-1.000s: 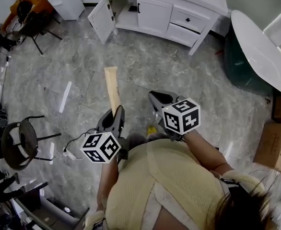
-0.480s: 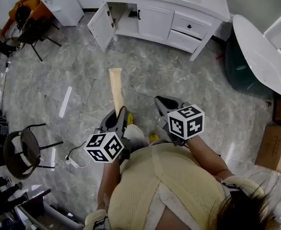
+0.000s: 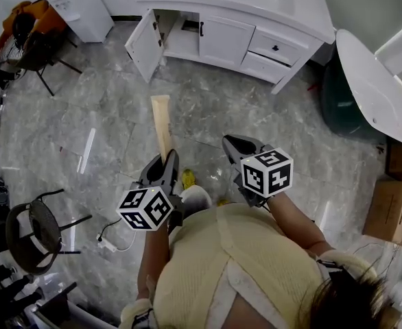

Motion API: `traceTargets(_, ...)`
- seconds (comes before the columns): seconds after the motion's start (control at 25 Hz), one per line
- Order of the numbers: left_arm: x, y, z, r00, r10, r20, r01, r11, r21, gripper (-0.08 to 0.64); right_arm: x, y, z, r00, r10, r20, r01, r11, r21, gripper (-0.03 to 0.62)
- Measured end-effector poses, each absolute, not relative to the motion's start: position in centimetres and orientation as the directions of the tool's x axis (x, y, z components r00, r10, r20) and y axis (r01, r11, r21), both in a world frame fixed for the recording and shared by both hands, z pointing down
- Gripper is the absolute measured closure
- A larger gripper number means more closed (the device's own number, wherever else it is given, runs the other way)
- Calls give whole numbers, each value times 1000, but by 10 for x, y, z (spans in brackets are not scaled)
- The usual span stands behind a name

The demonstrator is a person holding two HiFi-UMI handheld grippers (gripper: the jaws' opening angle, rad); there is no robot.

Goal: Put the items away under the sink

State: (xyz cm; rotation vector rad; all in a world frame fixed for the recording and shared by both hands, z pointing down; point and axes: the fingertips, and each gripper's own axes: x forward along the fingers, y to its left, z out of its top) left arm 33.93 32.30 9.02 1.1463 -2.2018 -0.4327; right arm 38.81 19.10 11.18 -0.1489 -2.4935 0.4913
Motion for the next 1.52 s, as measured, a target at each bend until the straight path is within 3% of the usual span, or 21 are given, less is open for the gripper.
traceTargets(0.6, 225, 332, 92, -341, -859, 381, -663, 507, 551, 488, 274, 215, 111, -820, 167, 548, -57, 928, -368, 568)
traceTargets(1.52, 146, 333, 121, -304, -858, 413, -640, 505, 579, 488, 190, 214, 131, -785, 158, 599, -79, 933, -350, 568)
